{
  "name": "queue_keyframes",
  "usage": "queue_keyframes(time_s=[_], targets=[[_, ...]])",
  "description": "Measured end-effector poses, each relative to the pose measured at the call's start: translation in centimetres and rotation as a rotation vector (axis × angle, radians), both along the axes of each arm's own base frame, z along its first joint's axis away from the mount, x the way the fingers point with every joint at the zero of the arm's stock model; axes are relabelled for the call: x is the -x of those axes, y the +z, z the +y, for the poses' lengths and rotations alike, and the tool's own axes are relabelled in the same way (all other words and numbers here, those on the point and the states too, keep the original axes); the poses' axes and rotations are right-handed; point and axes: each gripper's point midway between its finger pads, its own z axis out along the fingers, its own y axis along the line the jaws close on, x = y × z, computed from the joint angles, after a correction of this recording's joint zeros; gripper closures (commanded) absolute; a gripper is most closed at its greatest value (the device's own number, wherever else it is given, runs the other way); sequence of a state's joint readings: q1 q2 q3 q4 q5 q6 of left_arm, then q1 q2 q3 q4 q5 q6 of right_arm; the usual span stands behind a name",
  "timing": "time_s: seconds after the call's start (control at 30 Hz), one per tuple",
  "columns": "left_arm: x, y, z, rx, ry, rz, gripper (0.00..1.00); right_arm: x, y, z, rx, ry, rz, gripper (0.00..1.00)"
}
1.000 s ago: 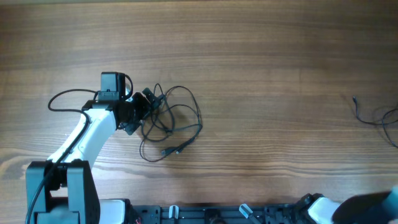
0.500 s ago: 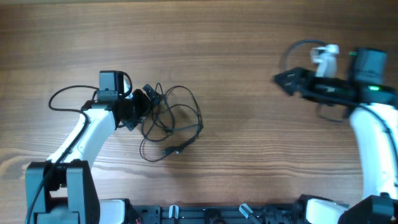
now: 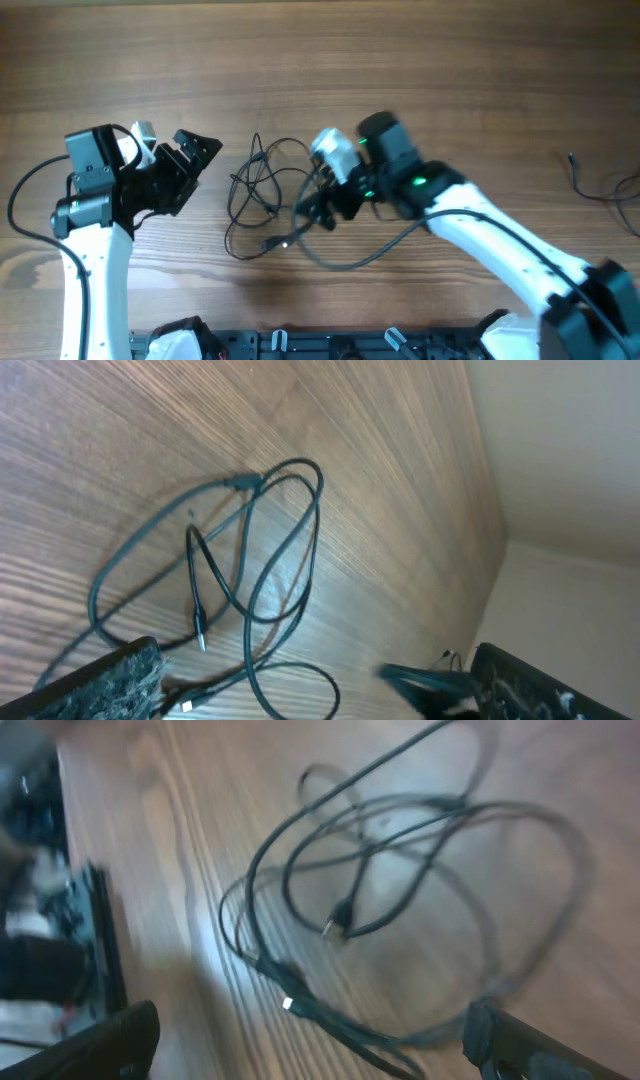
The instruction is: Untangle cables
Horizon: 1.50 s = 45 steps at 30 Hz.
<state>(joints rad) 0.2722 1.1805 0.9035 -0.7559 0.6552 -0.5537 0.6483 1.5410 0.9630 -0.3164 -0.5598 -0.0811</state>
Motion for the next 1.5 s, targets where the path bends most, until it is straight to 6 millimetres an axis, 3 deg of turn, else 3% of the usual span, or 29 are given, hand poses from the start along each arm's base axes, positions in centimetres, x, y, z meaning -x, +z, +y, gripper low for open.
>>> queue_keyframes(time_s=[0.17,0.23,0.27,0.53,0.63,0.73,0.8,0.93,1.0,1.1,1.2,1.3,1.37,1.43,1.5], targets=[[1.5,-0.6,-0.3,0.013,0.003,0.071,0.0,0.9,-5.6,1.4,0.141,0.042,-0.004,0.63],[2.2,-1.1,-0.3,0.008,0.009,0.109,0.0,1.2,-6.3,1.4,0.158,0.049,0.001,0.91],[2.5,-1.3,-0.2,0.004,0.013,0.127,0.0,1.1,-6.3,1.4,0.159,0.046,0.001,0.96],[2.8,-1.7,0.0,0.012,0.065,0.175,0.09,0.1,-6.3,0.6,0.167,-0.029,0.025,0.96],[2.6,-1.9,-0.9,0.034,0.083,0.204,0.12,-0.5,-5.8,0.2,0.157,-0.06,0.027,0.96],[0.8,-2.2,-2.6,0.049,0.084,0.196,0.05,-0.4,-5.7,0.2,0.153,-0.062,0.033,0.95],[-1.1,-2.5,-4.0,0.073,0.087,0.176,0.07,-0.3,-5.7,0.2,0.156,-0.063,0.037,0.95],[-4.8,-3.2,-6.8,0.14,0.095,0.142,0.26,0.1,-5.7,0.3,0.146,-0.053,0.061,0.95],[-5.6,-4.8,-8.0,0.17,0.122,0.194,0.37,0.4,-5.7,0.3,0.144,-0.046,0.073,0.95],[-5.7,-7.9,-8.6,0.178,0.188,0.31,0.62,0.5,-5.7,0.3,0.142,-0.043,0.078,0.95],[-5.3,-11.1,-8.5,0.166,0.243,0.42,0.95,0.5,-5.7,0.4,0.14,-0.041,0.08,0.96],[-5.2,-12.7,-8.1,0.144,0.279,0.459,0.96,0.7,-5.7,0.2,0.144,-0.055,0.102,0.96],[-5.1,-13.1,-7.6,0.123,0.3,0.47,0.96,1.1,-5.5,-0.9,0.164,-0.097,0.166,0.96],[-4.7,-13.7,-6.8,0.078,0.334,0.485,0.96,1.0,-4.3,-2.3,0.167,-0.143,0.2,0.96],[-4.0,-14.2,-5.9,0.04,0.365,0.515,0.96,-0.1,-1.6,-4.2,0.133,-0.21,0.176,0.96]])
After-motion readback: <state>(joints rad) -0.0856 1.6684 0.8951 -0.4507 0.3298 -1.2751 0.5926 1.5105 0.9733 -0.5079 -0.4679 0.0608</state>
